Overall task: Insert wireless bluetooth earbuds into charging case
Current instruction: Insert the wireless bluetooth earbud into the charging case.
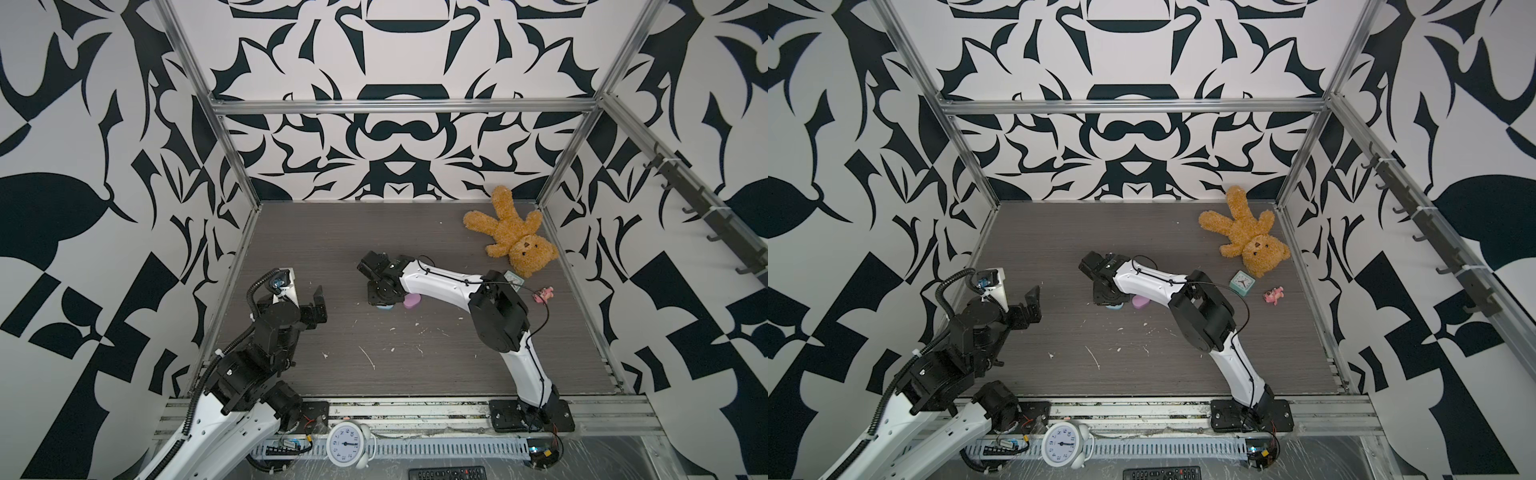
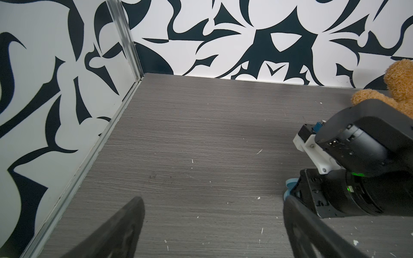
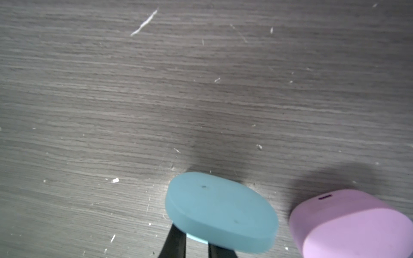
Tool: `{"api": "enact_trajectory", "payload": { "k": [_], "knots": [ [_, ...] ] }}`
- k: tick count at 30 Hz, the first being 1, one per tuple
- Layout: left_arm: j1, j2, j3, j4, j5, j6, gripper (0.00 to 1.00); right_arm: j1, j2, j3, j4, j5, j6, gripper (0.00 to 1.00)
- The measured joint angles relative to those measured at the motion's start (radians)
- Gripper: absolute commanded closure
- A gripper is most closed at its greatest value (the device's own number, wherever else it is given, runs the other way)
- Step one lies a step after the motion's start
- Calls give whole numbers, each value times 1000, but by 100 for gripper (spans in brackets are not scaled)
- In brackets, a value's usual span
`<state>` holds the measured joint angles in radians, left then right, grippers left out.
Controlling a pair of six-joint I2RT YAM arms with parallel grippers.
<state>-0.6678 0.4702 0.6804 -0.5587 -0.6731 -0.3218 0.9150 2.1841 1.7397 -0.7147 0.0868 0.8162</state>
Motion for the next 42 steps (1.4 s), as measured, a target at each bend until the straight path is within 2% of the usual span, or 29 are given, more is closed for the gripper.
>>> {"api": "enact_trajectory", "payload": {
  "k": [13, 21, 32, 42],
  "knots": [
    [0, 0, 0, 0, 0, 0, 1, 1, 0, -6, 9, 1, 0, 82],
    [0, 0, 0, 0, 0, 0, 1, 3, 0, -10, 8, 4, 0, 74],
    [0, 0, 0, 0, 0, 0, 1, 6, -1, -10, 8, 5, 0, 71],
    [0, 0, 0, 0, 0, 0, 1, 16, -34, -19, 2, 3, -21, 53]
  ]
}}
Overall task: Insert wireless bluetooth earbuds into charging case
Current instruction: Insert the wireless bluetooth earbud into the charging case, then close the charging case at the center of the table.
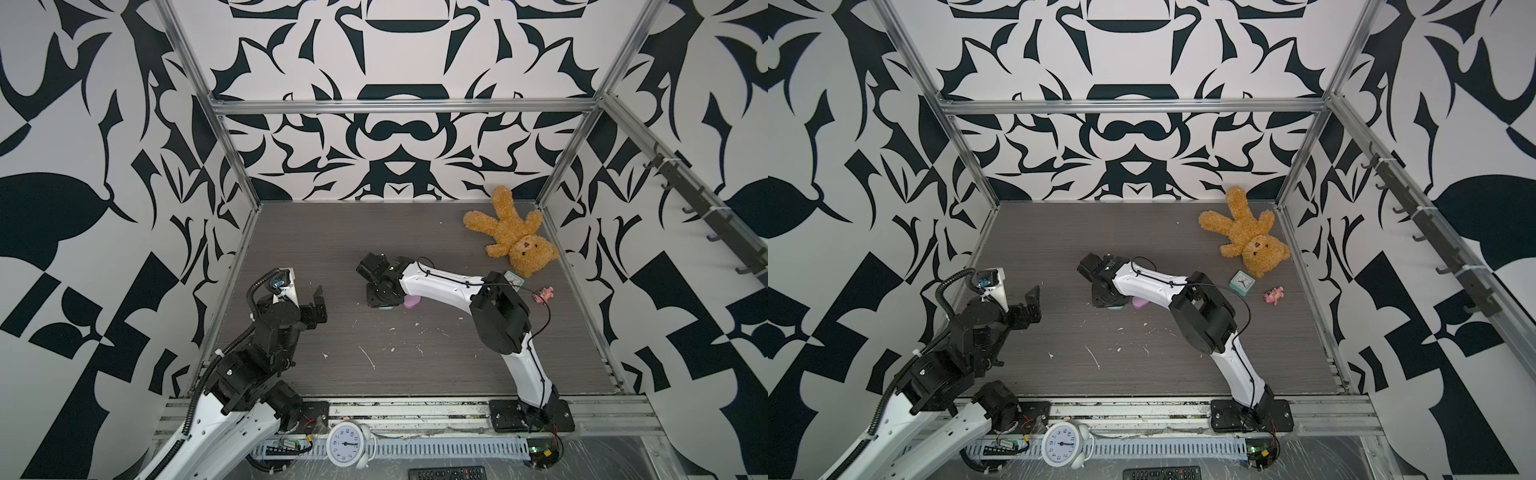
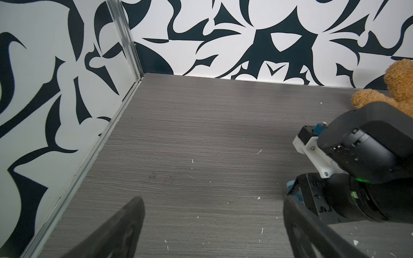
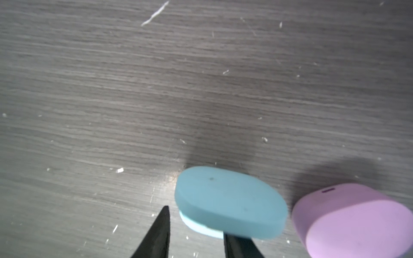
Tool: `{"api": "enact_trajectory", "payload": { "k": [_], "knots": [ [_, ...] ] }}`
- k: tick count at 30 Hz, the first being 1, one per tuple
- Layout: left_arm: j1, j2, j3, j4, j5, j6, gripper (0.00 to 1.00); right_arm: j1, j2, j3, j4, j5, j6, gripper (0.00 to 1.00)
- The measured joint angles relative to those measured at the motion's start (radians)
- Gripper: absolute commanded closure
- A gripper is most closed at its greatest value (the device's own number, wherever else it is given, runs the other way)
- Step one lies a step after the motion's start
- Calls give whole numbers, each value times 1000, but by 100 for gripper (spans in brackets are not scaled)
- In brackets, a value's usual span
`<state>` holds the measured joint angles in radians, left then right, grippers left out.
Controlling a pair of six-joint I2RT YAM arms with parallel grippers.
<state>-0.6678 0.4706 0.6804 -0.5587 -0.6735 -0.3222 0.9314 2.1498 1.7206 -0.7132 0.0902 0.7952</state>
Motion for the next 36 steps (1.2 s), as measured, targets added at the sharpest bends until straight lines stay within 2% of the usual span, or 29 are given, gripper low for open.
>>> {"api": "enact_trajectory", "payload": {
  "k": [7, 16, 17, 21, 27, 32, 36],
  "knots": [
    [0, 0, 0, 0, 0, 0, 1, 1, -95, -17, 9, -18, -12, 45],
    [0, 0, 0, 0, 13, 1, 1, -2, -241, -95, 76, -48, -106, 11],
    [0, 0, 0, 0, 23, 2, 1, -6, -255, -98, 90, -50, -128, 0],
    [0, 1, 0, 2, 99, 13, 1, -29, -293, -108, 131, -92, -206, 0],
    [0, 54, 0, 17, 283, 35, 1, -119, -288, -112, 170, -190, -287, 0],
    [0, 124, 0, 19, 438, 43, 1, -183, -238, -112, 193, -284, -330, 0],
    [0, 161, 0, 24, 532, 50, 1, -193, -177, -112, 195, -335, -348, 0]
  ]
}}
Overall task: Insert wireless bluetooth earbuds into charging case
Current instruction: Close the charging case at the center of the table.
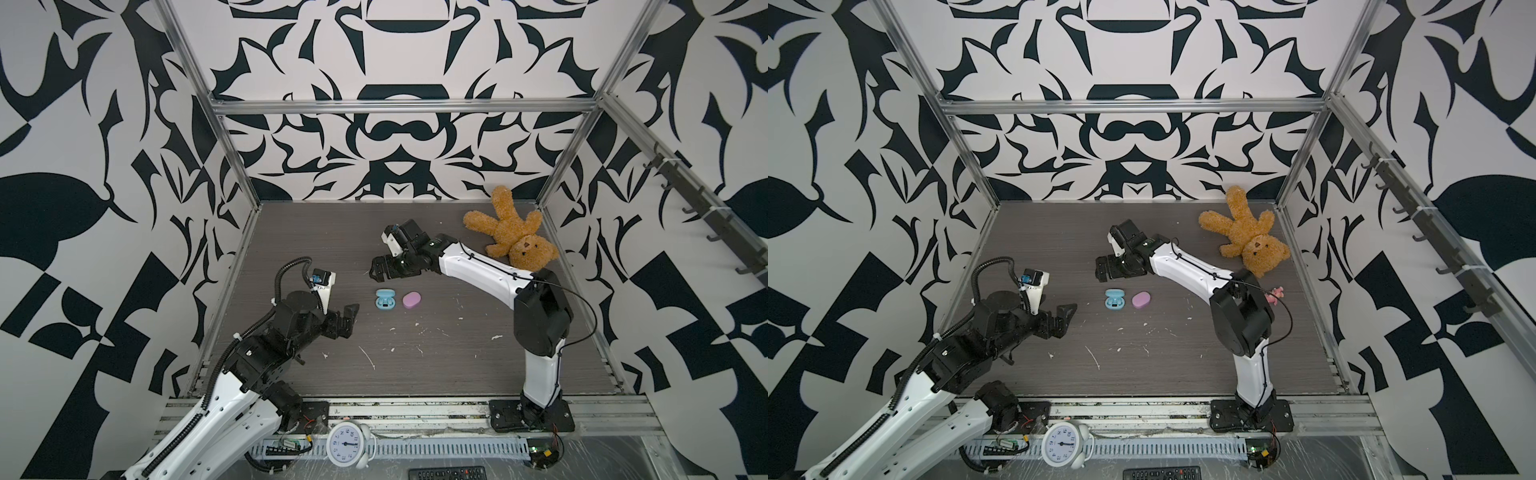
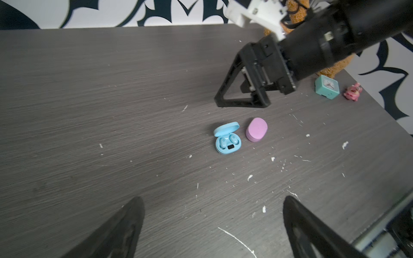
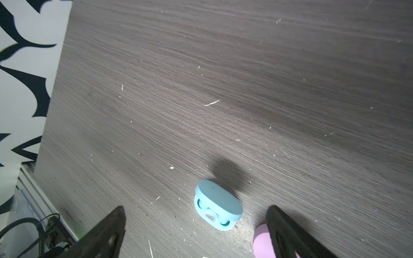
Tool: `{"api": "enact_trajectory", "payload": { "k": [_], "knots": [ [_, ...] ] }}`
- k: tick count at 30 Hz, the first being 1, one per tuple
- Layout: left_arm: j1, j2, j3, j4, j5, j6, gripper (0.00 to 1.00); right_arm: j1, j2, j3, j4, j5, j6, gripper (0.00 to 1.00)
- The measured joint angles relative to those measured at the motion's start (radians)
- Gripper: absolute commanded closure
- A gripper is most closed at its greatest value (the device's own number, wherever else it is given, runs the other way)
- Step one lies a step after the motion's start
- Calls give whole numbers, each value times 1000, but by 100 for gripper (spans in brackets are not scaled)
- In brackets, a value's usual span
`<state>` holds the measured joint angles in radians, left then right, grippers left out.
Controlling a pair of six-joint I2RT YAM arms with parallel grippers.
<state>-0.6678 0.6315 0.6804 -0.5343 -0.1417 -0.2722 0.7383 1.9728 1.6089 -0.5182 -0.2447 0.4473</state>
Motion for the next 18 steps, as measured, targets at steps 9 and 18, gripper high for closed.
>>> {"api": "enact_trajectory", "payload": {
  "k": [9, 18],
  "knots": [
    [0, 84, 0, 3, 122, 0, 1, 0, 78, 0, 2, -108, -8, 0],
    [0, 119, 0, 3, 169, -1, 1, 0, 69, -32, 32, -137, -9, 0]
  ]
}}
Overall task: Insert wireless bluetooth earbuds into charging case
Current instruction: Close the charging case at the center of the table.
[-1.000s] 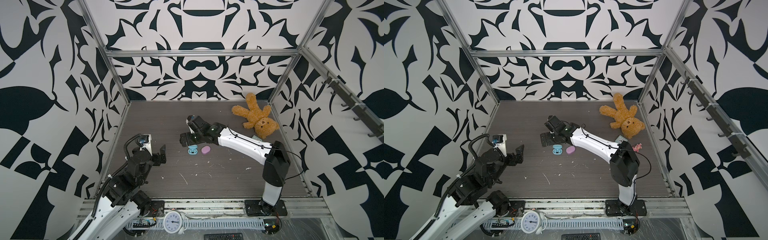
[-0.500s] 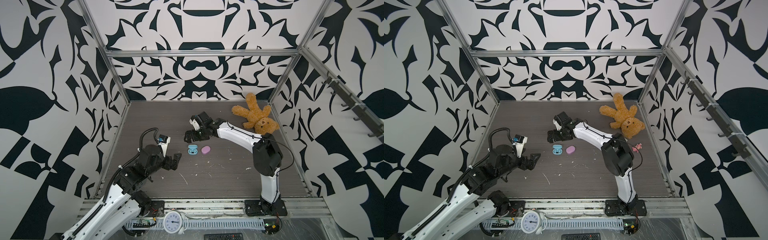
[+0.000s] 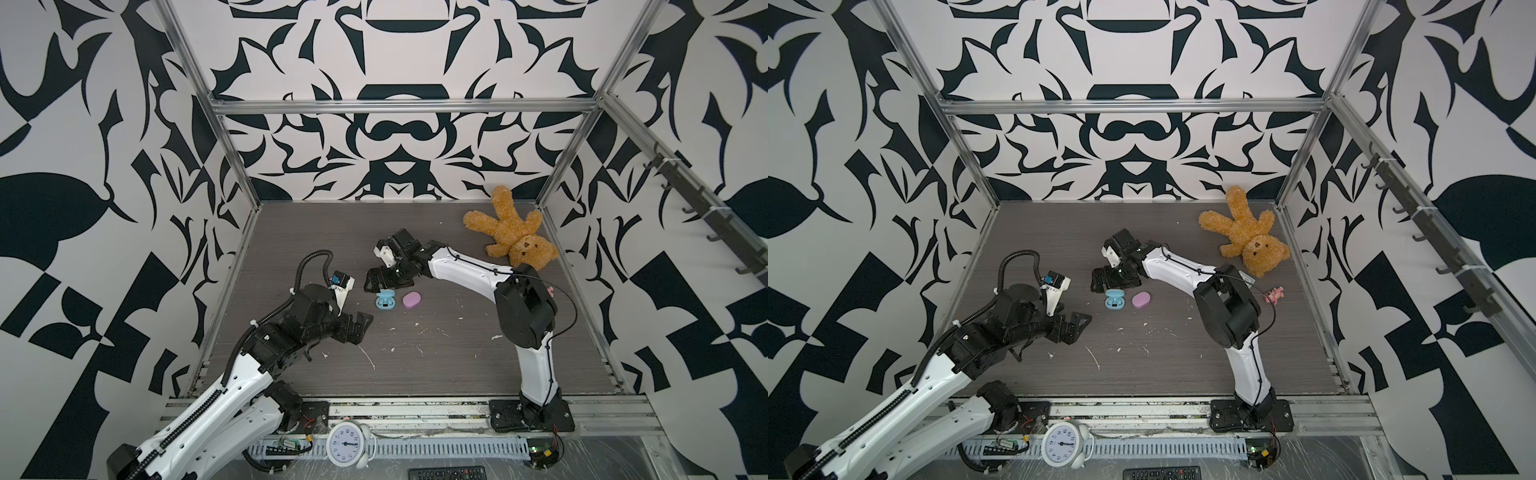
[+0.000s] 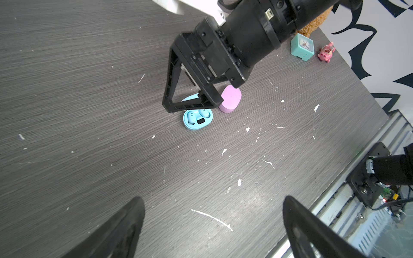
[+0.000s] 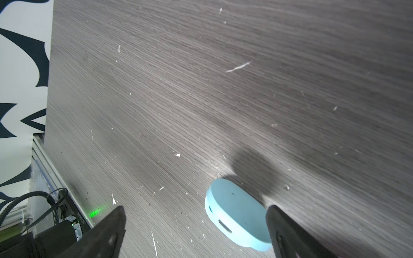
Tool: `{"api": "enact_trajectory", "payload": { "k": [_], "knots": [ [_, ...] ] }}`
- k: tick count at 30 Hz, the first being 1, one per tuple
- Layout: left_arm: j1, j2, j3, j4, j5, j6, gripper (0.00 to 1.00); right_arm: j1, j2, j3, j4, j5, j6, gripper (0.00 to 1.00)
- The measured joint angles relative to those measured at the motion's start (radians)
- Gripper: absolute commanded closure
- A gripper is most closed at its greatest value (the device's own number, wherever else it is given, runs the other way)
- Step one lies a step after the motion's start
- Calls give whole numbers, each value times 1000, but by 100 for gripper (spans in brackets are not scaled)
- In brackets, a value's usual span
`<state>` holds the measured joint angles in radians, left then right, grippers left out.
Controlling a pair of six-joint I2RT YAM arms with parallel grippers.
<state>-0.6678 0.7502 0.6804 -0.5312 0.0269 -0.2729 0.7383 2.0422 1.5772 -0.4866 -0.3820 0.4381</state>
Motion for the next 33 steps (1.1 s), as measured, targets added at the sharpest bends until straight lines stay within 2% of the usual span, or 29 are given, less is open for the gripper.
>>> {"api": "enact_trajectory", "payload": {
  "k": [23, 33],
  "knots": [
    [0, 4, 0, 0, 5, 0, 1, 0, -18, -78, 32, -24, 12, 0],
    [0, 4, 0, 0, 5, -1, 1, 3, -118, -107, 44, -10, 34, 0]
  ]
}}
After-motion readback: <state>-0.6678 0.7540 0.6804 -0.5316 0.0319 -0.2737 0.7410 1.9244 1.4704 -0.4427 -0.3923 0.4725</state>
